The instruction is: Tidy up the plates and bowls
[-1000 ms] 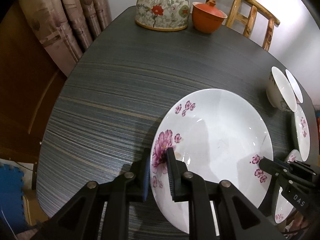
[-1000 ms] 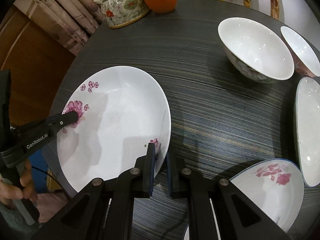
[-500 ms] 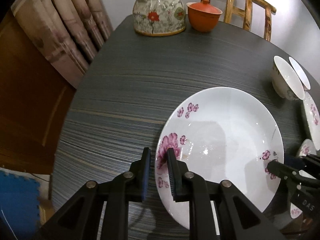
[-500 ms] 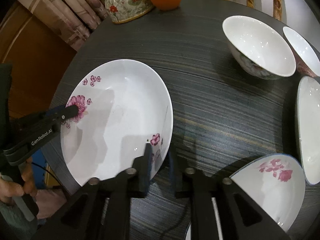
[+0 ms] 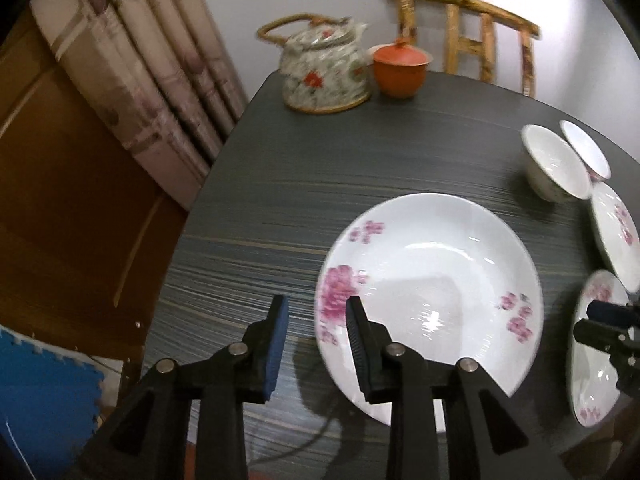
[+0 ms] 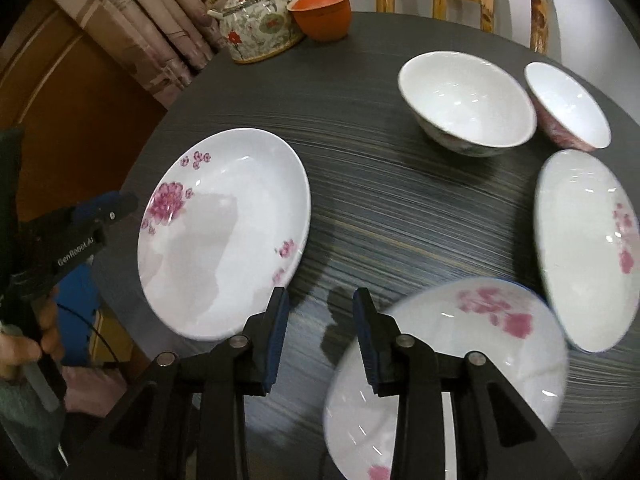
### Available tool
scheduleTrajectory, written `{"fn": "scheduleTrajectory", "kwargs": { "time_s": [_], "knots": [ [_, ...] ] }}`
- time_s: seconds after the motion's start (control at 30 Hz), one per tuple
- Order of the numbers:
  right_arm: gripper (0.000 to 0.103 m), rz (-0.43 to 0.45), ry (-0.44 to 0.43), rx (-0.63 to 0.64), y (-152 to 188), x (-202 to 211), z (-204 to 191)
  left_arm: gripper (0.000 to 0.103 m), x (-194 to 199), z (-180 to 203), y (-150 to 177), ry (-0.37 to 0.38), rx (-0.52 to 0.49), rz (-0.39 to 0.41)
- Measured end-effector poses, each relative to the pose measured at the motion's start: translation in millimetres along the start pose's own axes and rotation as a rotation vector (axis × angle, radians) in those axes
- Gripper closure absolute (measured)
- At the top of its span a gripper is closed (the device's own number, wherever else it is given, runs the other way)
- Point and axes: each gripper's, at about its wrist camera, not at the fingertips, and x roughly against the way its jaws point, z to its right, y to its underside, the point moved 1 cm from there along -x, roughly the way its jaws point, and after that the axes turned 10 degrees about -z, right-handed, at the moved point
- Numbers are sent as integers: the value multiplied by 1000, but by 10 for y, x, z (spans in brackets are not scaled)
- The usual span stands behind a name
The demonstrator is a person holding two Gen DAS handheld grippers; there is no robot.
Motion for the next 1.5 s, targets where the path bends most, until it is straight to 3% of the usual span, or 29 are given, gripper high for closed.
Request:
{"fn": "scheduleTrajectory", "kwargs": {
  "time_s": [0.17,0.33,0.73,1.03,1.23,1.5],
  "knots": [
    [71,-2,15,14,235,211,183,67,205,363,110,74,-87,-1],
    [71,-2,27,-25,455,340,469,66,277,761,196,228,-124,-57],
    [71,-7,34,-173,870,483,1195,66,154,1438,280,395,-141,-159],
    [72,-52,-14,-275,964,310,1548,66,-193,1586,282,461,-71,-267],
    [85,-53,-21,-283,948,244,1625,66,-295,1655,287,466,-64,-284],
    [87,-31,-30,-272,922,247,1620,66,-323,1731,277,467,-79,-282]
  ]
}}
